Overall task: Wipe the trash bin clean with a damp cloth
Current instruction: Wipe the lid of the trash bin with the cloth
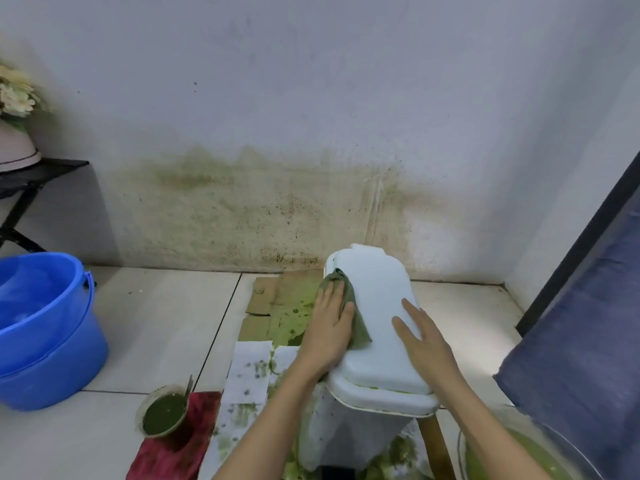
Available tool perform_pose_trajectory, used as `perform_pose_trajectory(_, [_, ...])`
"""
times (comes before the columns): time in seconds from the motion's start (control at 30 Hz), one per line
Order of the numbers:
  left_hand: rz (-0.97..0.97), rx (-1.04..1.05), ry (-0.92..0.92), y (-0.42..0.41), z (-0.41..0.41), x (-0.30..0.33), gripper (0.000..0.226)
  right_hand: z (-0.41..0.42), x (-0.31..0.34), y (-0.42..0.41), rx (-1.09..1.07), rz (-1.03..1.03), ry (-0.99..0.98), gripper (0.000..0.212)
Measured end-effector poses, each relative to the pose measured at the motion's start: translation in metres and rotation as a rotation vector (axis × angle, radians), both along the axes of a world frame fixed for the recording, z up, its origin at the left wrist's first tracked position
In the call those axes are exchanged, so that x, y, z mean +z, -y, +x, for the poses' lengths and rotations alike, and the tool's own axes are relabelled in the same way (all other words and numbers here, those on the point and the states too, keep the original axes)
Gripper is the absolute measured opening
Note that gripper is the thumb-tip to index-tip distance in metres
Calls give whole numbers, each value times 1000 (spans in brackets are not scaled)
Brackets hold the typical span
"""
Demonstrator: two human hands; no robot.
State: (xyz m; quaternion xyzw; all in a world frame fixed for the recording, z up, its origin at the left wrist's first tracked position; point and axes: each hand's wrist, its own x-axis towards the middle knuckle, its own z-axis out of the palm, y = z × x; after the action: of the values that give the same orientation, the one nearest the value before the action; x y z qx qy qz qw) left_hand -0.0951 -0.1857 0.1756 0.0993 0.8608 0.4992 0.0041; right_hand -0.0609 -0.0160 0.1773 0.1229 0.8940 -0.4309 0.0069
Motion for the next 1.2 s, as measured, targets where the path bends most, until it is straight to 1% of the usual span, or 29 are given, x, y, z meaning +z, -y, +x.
perform_pose_trajectory(0.03, [-34, -8, -23, -11, 1, -3, 53, 0, 1, -9, -20, 30, 44, 51])
perform_pose_trajectory(0.1, [-90, -14, -33, -32, -2, -2, 54, -6, 3, -15, -55, 160, 158, 54])
perform_pose_trajectory(0.17, [-144, -7, -22, -48, -8, 2, 56, -12, 9, -11, -123, 303, 250, 64])
perform_pose_trajectory(0.23, [-172, -19, -20, -59, -21, 4, 56, -14, 13, -9, -150, 350, 262, 69])
perform_pose_trajectory(0.3, [-171, -55, -28, -65, -47, 6, 56, -11, 12, -14, -133, 323, 210, 65])
perform_pose_trajectory(0.37, [-142, -81, -9, -69, -87, 10, 54, -10, 10, -20, -115, 300, 187, 57])
perform_pose_trajectory(0.43, [-74, -79, 47, -71, -122, 16, 51, -11, 8, -21, -107, 294, 169, 55])
perform_pose_trajectory(0.53, [119, -26, 139, -73, -141, 13, 48, -12, 8, -24, -112, 277, 161, 54])
perform_pose_trajectory(0.63, [218, 14, 125, -76, -108, 7, 49, -11, 8, -31, -117, 256, 179, 53])
perform_pose_trajectory(0.7, [259, -17, 93, -78, -65, 0, 51, -10, 7, -37, -121, 232, 183, 51])
perform_pose_trajectory(0.8, [258, -31, 0, -80, 13, -8, 51, -6, 5, -44, -132, 211, 172, 44])
perform_pose_trajectory(0.87, [224, 15, -60, -80, 37, -12, 50, -5, 6, -45, -125, 209, 169, 46])
perform_pose_trajectory(0.93, [168, 15, -67, -80, 14, -8, 49, -4, 8, -44, -120, 206, 171, 47])
perform_pose_trajectory(1.0, [115, 4, -30, -82, -38, -2, 49, -5, 10, -42, -115, 222, 169, 48])
perform_pose_trajectory(1.1, [-28, -2, 17, -81, -124, 10, 44, -7, 11, -36, -99, 251, 168, 49])
perform_pose_trajectory(1.2, [-124, -7, 13, -78, -160, 19, 40, -10, 12, -30, -73, 262, 165, 51])
